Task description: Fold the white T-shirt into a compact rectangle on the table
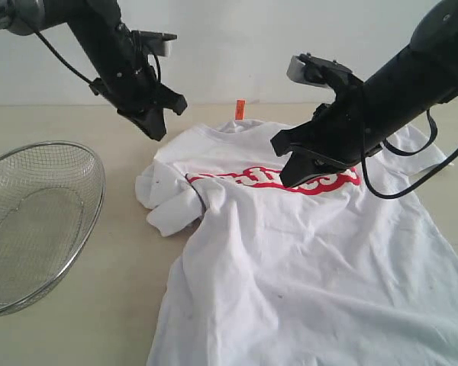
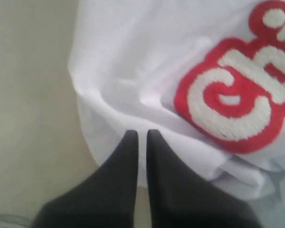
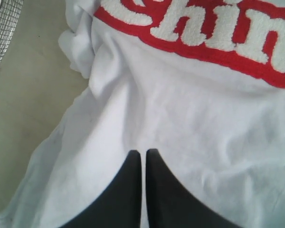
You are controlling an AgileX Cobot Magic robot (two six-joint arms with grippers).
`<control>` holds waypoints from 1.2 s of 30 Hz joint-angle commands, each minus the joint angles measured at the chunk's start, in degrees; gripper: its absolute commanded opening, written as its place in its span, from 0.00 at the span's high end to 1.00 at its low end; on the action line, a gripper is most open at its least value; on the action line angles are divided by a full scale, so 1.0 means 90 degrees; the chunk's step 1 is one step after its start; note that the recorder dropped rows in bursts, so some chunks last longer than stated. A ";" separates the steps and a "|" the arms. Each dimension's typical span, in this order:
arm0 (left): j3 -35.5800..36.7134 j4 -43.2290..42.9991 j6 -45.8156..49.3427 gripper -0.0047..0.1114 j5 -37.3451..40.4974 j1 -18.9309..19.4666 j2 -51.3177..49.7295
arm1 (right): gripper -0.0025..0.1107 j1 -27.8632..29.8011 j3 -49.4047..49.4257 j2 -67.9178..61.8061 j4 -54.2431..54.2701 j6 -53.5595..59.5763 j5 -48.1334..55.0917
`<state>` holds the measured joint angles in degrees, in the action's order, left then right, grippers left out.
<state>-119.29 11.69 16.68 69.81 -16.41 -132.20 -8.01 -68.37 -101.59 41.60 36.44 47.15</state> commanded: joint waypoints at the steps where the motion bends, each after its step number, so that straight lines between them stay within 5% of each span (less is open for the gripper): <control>1: 0.0869 0.0321 0.0196 0.92 0.0017 -0.0001 0.0615 | 0.98 -0.0007 -0.0032 0.0038 -0.0041 0.0055 0.0057; 8: 0.1677 0.0321 0.0196 0.92 0.0017 -0.0013 0.0798 | 0.98 -0.0007 -0.0032 0.0038 -0.0026 0.0055 0.0069; 36: 0.1507 -0.0119 0.0044 0.92 -0.0473 -0.0023 -0.0178 | 0.98 -0.0007 -0.0032 0.0038 0.0013 0.0055 0.0095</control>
<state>-105.07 11.30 18.19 66.33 -16.41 -133.84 -8.01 -68.37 -101.59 41.60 36.44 47.53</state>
